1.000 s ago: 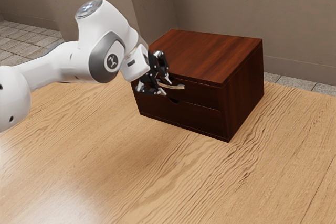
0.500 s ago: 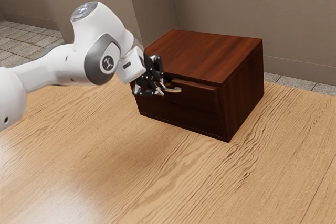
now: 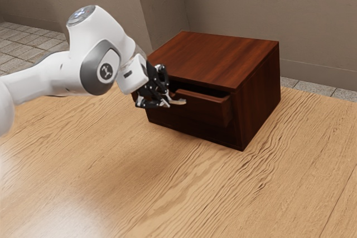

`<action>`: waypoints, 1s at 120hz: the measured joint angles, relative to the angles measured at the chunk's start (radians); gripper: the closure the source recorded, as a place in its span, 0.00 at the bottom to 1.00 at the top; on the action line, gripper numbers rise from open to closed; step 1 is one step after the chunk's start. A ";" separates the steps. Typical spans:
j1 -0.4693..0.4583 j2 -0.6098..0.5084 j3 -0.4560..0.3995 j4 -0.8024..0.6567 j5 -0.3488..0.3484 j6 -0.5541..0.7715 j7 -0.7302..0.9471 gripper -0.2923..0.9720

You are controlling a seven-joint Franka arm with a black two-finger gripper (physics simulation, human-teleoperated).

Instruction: Pull the drawer handle with one arm to open the drawer

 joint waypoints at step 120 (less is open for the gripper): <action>-0.010 -0.190 -0.005 -0.207 -0.002 -0.016 -0.002 0.77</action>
